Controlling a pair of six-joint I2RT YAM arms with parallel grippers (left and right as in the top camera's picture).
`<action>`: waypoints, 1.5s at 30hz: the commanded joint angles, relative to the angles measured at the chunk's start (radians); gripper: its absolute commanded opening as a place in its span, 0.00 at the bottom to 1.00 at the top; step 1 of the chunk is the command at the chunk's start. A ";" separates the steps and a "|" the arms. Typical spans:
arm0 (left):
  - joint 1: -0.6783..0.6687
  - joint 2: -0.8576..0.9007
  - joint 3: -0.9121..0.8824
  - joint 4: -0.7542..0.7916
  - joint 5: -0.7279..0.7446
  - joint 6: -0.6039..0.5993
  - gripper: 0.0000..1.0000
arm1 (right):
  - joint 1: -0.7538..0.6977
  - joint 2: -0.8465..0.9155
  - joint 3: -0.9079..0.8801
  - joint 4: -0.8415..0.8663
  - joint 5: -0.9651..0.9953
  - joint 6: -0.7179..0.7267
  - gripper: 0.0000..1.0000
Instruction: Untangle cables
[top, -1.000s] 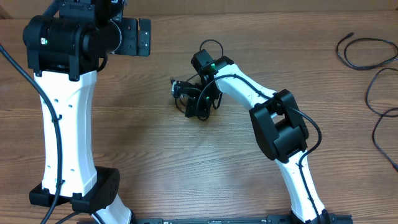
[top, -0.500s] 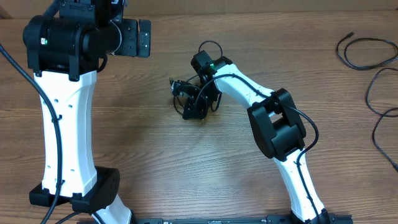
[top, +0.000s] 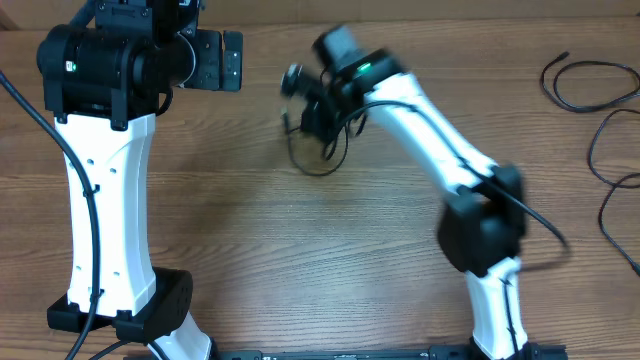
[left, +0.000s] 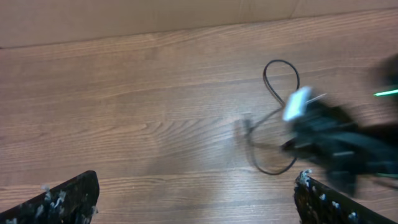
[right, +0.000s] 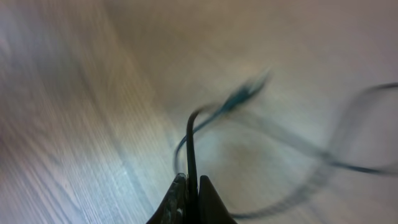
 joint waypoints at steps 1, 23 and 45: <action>-0.001 -0.032 0.003 0.015 0.002 0.022 1.00 | -0.106 -0.183 0.040 0.001 0.055 0.082 0.04; -0.001 -0.030 0.002 0.045 0.002 0.022 1.00 | -1.097 -0.681 0.100 0.065 -0.060 0.330 0.04; -0.001 0.029 0.001 0.046 0.002 0.018 1.00 | -1.193 -0.634 0.298 0.328 0.346 -0.003 0.04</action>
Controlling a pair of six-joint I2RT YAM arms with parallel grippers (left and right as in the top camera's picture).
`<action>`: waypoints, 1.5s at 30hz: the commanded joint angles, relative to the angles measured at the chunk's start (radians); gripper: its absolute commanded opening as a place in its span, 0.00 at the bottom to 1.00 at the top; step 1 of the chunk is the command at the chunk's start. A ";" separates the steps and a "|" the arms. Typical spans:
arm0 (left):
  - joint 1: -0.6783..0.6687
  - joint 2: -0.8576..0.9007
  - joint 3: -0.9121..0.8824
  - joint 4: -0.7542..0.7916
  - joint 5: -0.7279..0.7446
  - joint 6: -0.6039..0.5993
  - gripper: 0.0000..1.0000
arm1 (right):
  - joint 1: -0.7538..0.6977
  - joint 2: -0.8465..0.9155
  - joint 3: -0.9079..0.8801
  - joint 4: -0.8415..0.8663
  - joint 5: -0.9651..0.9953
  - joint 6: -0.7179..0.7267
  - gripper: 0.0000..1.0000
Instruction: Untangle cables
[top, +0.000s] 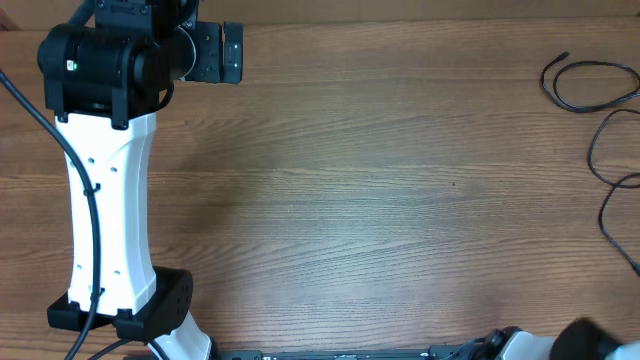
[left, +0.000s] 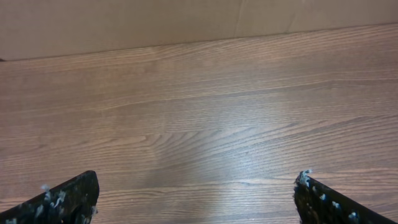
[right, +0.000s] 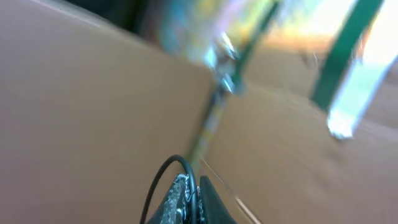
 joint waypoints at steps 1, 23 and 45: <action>-0.001 0.029 0.001 -0.003 0.002 0.019 1.00 | -0.005 0.057 -0.025 0.007 0.160 -0.097 0.04; 0.000 0.068 0.000 -0.042 -0.002 0.038 1.00 | -0.317 0.066 -0.026 0.145 0.137 0.056 0.04; -0.001 0.068 0.000 -0.071 -0.002 0.038 0.98 | -0.454 0.167 -0.029 0.182 -0.140 0.114 0.04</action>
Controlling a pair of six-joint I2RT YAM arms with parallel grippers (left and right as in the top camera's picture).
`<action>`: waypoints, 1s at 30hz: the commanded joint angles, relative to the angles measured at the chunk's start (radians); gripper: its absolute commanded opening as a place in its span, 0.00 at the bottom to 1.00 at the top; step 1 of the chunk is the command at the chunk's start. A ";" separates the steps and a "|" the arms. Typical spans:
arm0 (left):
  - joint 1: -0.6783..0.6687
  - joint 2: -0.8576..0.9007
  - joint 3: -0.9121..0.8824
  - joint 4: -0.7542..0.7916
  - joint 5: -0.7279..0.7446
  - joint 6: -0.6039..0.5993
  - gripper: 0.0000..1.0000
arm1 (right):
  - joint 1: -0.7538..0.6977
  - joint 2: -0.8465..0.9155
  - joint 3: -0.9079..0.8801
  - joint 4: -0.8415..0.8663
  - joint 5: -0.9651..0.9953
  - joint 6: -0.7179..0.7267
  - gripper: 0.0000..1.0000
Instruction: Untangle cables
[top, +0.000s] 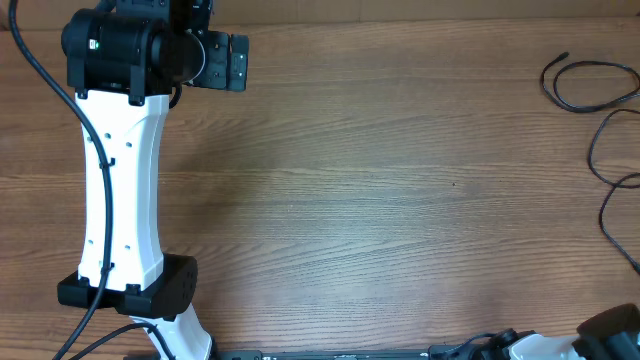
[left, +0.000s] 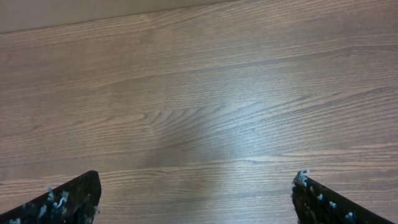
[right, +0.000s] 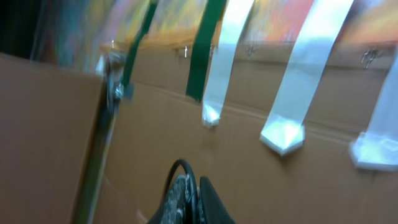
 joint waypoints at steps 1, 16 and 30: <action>-0.001 0.004 0.000 0.000 -0.002 0.019 0.98 | -0.034 0.092 -0.012 -0.192 -0.011 -0.106 0.04; -0.001 0.004 0.000 0.021 0.011 0.015 0.96 | -0.032 0.229 -0.504 -0.343 -0.023 -0.017 0.04; -0.001 0.004 0.000 0.006 0.010 0.019 0.95 | -0.030 0.229 -1.160 0.061 0.147 0.622 0.04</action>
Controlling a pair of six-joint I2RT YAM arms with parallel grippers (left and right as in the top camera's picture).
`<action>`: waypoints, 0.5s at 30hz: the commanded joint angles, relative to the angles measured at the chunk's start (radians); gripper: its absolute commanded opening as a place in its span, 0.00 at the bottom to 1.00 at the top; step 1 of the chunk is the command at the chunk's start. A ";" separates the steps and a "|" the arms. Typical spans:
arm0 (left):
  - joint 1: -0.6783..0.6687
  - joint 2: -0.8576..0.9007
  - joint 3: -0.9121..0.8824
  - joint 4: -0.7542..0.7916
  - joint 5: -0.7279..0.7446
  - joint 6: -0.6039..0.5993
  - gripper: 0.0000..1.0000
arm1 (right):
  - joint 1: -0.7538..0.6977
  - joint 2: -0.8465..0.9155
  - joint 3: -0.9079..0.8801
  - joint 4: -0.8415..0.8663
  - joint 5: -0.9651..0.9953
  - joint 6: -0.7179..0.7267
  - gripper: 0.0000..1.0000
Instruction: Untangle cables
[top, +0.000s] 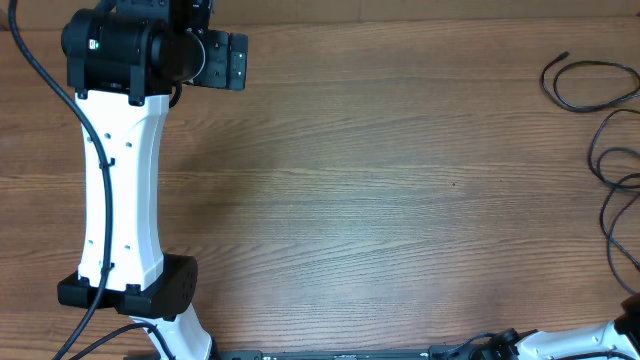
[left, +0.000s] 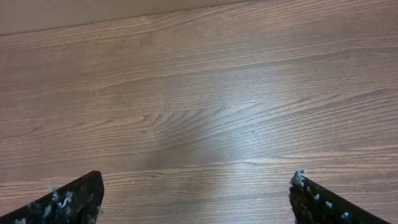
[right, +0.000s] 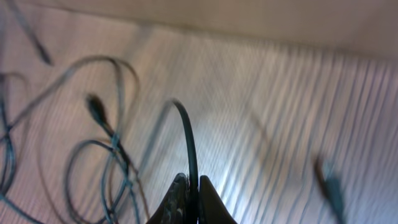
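Observation:
Thin black cables (top: 615, 180) lie in loops at the table's right edge, with another loop (top: 590, 85) at the far right corner. In the right wrist view my right gripper (right: 191, 184) is shut on a black cable (right: 188, 134) that arcs up from between the fingers. Below it several tangled cable loops (right: 99, 134) rest on the wood, and a blurred plug (right: 329, 180) lies to the right. Only a dark corner of the right arm (top: 631, 310) shows overhead. My left gripper (left: 196, 180) hangs open over bare wood at the far left (top: 225, 60).
The left arm's white column (top: 115, 190) and base (top: 125, 290) stand at the table's left side. A cardboard wall (left: 124, 9) runs along the far edge of the wooden table (top: 380, 200).
The right wrist view faced cardboard and tape strips; now it looks down on cables lying on the wood. Overhead, an added cable loop shows at the right edge. The left arm is unchanged.
First my right gripper held a black cable above the table's far middle, near the left gripper. Then the arm and cable were gone from there, the wrist camera facing cardboard. The left arm shifted slightly. Now the held cable is over the cables at the right edge.

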 joint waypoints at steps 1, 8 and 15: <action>-0.001 0.003 0.000 -0.002 0.009 0.019 0.95 | 0.001 -0.011 -0.104 0.068 0.019 0.242 0.04; -0.001 0.003 0.000 -0.002 0.032 0.018 0.94 | 0.008 -0.011 -0.288 0.151 0.103 0.566 0.04; -0.001 0.003 0.000 -0.002 0.061 0.018 0.93 | 0.012 -0.011 -0.403 0.268 0.105 0.622 0.05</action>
